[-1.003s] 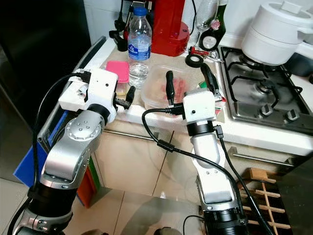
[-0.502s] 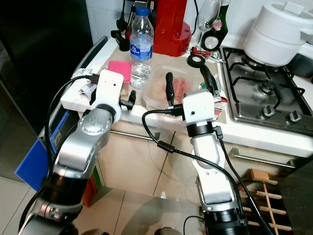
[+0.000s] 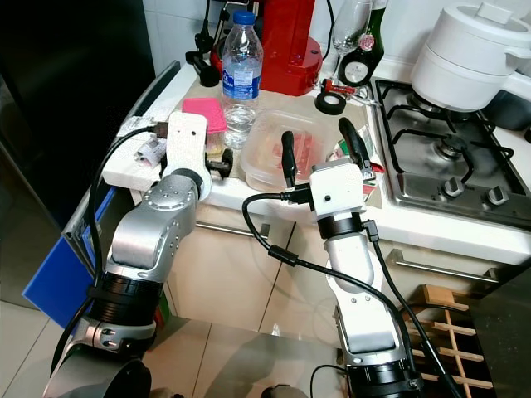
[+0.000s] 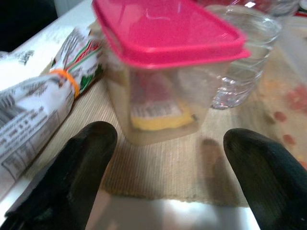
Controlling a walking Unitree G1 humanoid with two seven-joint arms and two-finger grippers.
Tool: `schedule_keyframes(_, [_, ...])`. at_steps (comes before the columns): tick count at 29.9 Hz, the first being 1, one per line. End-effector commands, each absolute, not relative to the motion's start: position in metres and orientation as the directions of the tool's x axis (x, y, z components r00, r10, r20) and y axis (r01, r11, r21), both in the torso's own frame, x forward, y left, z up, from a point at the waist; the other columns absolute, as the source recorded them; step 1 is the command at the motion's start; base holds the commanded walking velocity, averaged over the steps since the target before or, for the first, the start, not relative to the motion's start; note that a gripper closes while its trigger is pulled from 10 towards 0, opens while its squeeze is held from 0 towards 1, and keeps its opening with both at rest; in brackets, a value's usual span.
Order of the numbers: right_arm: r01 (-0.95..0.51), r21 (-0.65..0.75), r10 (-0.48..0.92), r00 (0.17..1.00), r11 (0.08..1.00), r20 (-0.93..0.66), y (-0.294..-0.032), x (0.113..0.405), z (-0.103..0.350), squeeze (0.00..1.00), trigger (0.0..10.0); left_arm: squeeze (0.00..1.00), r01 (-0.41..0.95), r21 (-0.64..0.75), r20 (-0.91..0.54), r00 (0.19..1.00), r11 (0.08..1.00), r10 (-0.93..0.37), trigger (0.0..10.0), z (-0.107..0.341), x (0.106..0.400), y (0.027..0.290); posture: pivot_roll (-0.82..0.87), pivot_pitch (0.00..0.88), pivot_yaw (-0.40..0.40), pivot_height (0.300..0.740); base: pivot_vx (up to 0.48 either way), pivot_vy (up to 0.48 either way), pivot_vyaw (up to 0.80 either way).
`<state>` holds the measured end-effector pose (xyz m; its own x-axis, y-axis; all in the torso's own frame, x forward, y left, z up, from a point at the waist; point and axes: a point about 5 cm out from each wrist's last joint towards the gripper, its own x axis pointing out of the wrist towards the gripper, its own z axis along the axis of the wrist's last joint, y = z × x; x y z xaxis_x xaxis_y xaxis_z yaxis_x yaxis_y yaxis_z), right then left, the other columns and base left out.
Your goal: Restocking fridge
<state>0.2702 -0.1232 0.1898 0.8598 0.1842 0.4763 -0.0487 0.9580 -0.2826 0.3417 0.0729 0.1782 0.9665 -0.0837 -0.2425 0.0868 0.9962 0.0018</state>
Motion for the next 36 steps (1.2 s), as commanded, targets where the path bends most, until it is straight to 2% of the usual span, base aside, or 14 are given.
schedule_keyframes(1, [-0.042, -0.294, 0.186, 0.856, 0.955, 0.482, -0.125, 0.27, 0.193, 0.0, 10.0, 0.0, 0.108, -0.027, -0.243, 0.964, 0.994, -0.111, 0.0, 0.182, 0.342, 0.063, -0.06, 0.0, -0.085, 0.74, 0.0, 0.0, 0.0])
schedule_keyframes(6, [-0.043, -0.295, 0.187, 0.857, 0.955, 0.481, -0.125, 0.27, 0.193, 0.0, 10.0, 0.0, 0.097, 0.012, -0.18, 0.979, 0.995, -0.093, 0.0, 0.193, 0.342, 0.07, -0.06, 0.0, -0.088, 0.74, 0.0, 0.0, 0.0])
schedule_keyframes(11, [-0.046, -0.295, 0.19, 0.856, 0.954, 0.48, -0.125, 0.27, 0.193, 0.0, 10.0, 0.0, 0.045, 0.091, -0.101, 0.994, 0.995, -0.036, 0.0, 0.204, 0.342, 0.088, -0.05, 0.0, -0.092, 0.74, 0.0, 0.0, 0.0])
schedule_keyframes(19, [-0.052, -0.297, 0.196, 0.857, 0.953, 0.477, -0.125, 0.27, 0.193, 0.0, 10.0, 0.0, 0.025, 0.107, -0.06, 0.998, 0.994, -0.019, 0.0, 0.209, 0.338, 0.101, -0.05, 0.0, -0.097, 0.74, 0.0, 0.0, 0.0])
schedule_keyframes(23, [-0.059, -0.297, 0.2, 0.859, 0.953, 0.472, -0.126, 0.272, 0.192, 0.0, 10.0, 0.0, 0.009, 0.119, 0.015, 1.0, 0.993, -0.011, 0.0, 0.22, 0.335, 0.11, -0.03, 0.0, -0.1, 0.74, 0.0, 0.0, 0.0])
schedule_keyframes(28, [-0.07, -0.296, 0.208, 0.861, 0.953, 0.465, -0.125, 0.273, 0.19, 0.0, 10.0, 0.0, -0.02, 0.139, 0.002, 1.0, 0.99, 0.019, 0.0, 0.216, 0.333, 0.12, -0.02, 0.0, -0.105, 0.74, 0.0, 0.0, 0.0])
schedule_keyframes(29, [-0.076, -0.297, 0.213, 0.861, 0.952, 0.463, -0.125, 0.274, 0.19, 0.0, 10.0, 0.0, -0.01, 0.158, 0.007, 1.0, 0.987, 0.009, 2.8, 0.216, 0.332, 0.119, -0.02, 0.0, -0.107, 0.74, 0.0, 0.0, 0.0])
schedule_keyframes(30, [-0.077, -0.297, 0.213, 0.861, 0.952, 0.462, -0.125, 0.274, 0.19, 0.0, 10.0, 0.0, -0.001, 0.164, 0.01, 1.0, 0.986, 0.0, 2.8, 0.216, 0.331, 0.118, -0.01, 0.0, -0.108, 0.74, 0.0, 0.0, 0.0])
schedule_keyframes(31, [-0.077, -0.297, 0.214, 0.861, 0.952, 0.461, -0.125, 0.274, 0.189, 0.0, 10.0, 0.0, 0.005, 0.167, 0.011, 1.0, 0.986, -0.007, 10.0, 0.216, 0.331, 0.117, -0.01, 0.0, -0.108, 0.74, 0.0, 0.0, 0.0])
schedule_keyframes(33, [-0.083, -0.298, 0.219, 0.86, 0.951, 0.461, -0.124, 0.275, 0.19, 0.0, 10.0, 0.0, 0.026, 0.169, 0.029, 0.999, 0.985, -0.032, 10.0, 0.218, 0.327, 0.112, -0.01, 0.0, -0.11, 0.74, 0.0, 0.0, 0.0])
schedule_keyframes(34, [-0.086, -0.298, 0.222, 0.859, 0.951, 0.461, -0.123, 0.275, 0.19, 0.0, 10.0, 0.96, 0.033, 0.176, 0.041, 0.998, 0.984, -0.041, 10.0, 0.22, 0.325, 0.11, -0.01, 0.0, -0.111, 0.74, 0.0, 0.0, 0.0])
schedule_keyframes(36, [-0.088, -0.299, 0.225, 0.859, 0.95, 0.461, -0.123, 0.275, 0.19, 0.0, 10.0, 1.0, 0.043, 0.179, 0.053, 0.997, 0.983, -0.054, 10.0, 0.221, 0.323, 0.109, -0.01, 0.0, -0.112, 0.74, 0.0, 0.0, 0.0])
